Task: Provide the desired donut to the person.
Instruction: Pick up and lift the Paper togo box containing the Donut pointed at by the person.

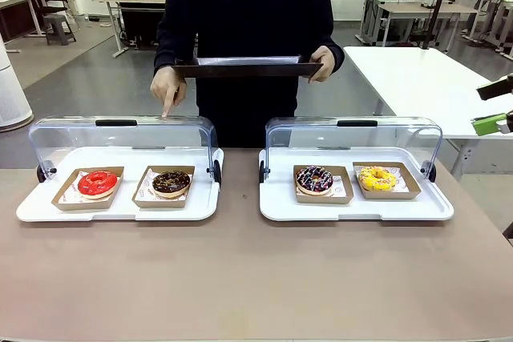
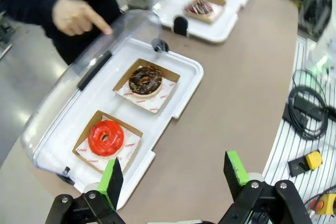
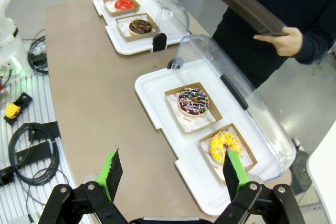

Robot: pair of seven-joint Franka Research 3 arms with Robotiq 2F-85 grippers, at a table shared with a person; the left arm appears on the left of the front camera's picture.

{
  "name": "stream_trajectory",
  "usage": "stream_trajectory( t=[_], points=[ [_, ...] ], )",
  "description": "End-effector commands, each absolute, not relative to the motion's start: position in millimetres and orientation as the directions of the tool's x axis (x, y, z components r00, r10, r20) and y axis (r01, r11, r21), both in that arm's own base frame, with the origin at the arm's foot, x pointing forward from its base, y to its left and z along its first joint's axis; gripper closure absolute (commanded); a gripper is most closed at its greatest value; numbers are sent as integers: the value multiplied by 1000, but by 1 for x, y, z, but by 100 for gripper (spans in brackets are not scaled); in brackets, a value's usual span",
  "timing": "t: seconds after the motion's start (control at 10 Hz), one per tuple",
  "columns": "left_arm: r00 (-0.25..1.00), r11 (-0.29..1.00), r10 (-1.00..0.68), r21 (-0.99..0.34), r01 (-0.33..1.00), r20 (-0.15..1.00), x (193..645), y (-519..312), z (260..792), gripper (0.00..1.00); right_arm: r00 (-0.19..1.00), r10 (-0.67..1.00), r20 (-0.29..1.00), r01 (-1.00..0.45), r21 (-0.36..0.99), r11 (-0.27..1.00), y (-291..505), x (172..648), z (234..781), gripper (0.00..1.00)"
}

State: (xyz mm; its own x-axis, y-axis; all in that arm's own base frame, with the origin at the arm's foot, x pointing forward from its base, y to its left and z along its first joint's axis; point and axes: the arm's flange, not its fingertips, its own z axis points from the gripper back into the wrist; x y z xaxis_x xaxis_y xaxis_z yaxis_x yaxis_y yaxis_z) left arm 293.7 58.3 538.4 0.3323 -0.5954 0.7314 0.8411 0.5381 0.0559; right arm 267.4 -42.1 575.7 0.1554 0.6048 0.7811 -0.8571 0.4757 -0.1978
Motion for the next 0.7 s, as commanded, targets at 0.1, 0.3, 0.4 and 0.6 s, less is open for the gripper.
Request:
stream_trajectory(
  t=[0.1,0.3,0.4,0.6],
  points=[
    [225,367,-822,185,912,524,330,-16,489,0,149,611,777,-863,-200,464,-42,268,574,0],
    [121,211,-912,193,958,392,361,-59,438,0,149,611,777,-863,-200,464,-42,268,574,0],
    [68,147,-927,191,971,369,374,-71,415,0,149,611,777,-863,-200,464,-42,268,574,0],
    [25,107,-946,238,965,324,392,-90,383,0,149,611,777,-863,-200,464,-42,268,574,0]
  ],
)
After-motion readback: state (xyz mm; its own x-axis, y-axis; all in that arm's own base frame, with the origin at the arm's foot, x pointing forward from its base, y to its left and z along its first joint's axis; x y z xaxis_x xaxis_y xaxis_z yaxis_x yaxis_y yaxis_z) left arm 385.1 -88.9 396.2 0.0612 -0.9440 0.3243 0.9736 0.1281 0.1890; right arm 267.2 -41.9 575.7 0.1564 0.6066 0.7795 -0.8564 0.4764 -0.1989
